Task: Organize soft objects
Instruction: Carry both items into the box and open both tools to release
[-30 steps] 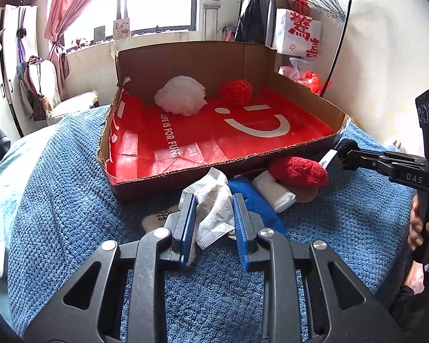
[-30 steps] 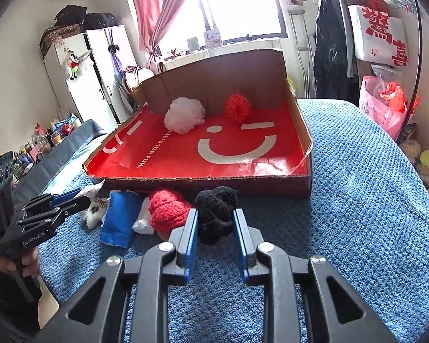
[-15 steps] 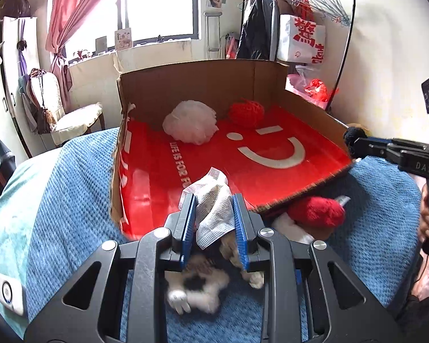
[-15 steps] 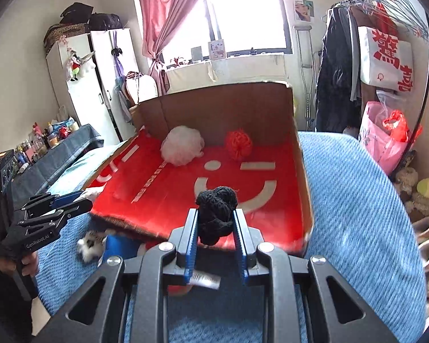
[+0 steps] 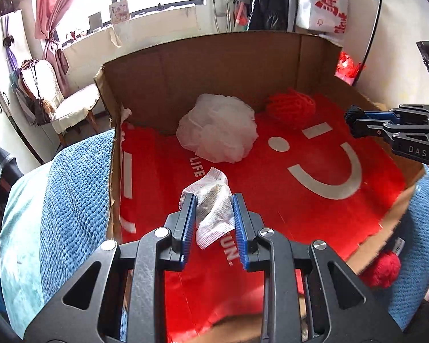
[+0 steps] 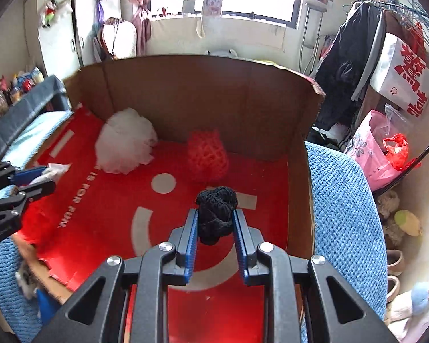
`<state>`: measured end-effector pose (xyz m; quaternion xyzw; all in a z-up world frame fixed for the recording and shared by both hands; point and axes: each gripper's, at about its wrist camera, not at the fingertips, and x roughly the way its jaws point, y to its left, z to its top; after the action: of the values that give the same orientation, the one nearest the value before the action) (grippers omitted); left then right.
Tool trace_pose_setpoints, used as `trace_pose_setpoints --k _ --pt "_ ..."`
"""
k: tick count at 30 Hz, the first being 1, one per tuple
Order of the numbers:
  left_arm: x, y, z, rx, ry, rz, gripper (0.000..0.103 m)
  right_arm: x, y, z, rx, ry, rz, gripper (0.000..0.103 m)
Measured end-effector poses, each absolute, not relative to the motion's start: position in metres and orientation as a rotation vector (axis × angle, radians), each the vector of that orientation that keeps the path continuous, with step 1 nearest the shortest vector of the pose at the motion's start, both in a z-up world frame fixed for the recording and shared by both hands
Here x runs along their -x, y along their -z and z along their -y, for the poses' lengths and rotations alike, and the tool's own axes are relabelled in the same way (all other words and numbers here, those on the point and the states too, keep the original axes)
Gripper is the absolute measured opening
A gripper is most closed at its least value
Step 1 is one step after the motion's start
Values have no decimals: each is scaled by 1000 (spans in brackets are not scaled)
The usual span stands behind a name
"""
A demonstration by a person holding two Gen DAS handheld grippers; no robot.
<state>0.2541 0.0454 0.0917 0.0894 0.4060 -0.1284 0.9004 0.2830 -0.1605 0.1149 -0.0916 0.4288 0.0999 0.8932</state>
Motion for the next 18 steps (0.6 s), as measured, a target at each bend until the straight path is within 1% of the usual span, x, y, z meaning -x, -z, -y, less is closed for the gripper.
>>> trace_pose_setpoints --k 10,18 --pt "-299 -71 -41 -212 251 -944 24 -332 -87 163 195 -176 -1060 26" --pt "-315 -63 -43 -187 263 -1007 24 -343 -77 163 220 -149 -1103 26"
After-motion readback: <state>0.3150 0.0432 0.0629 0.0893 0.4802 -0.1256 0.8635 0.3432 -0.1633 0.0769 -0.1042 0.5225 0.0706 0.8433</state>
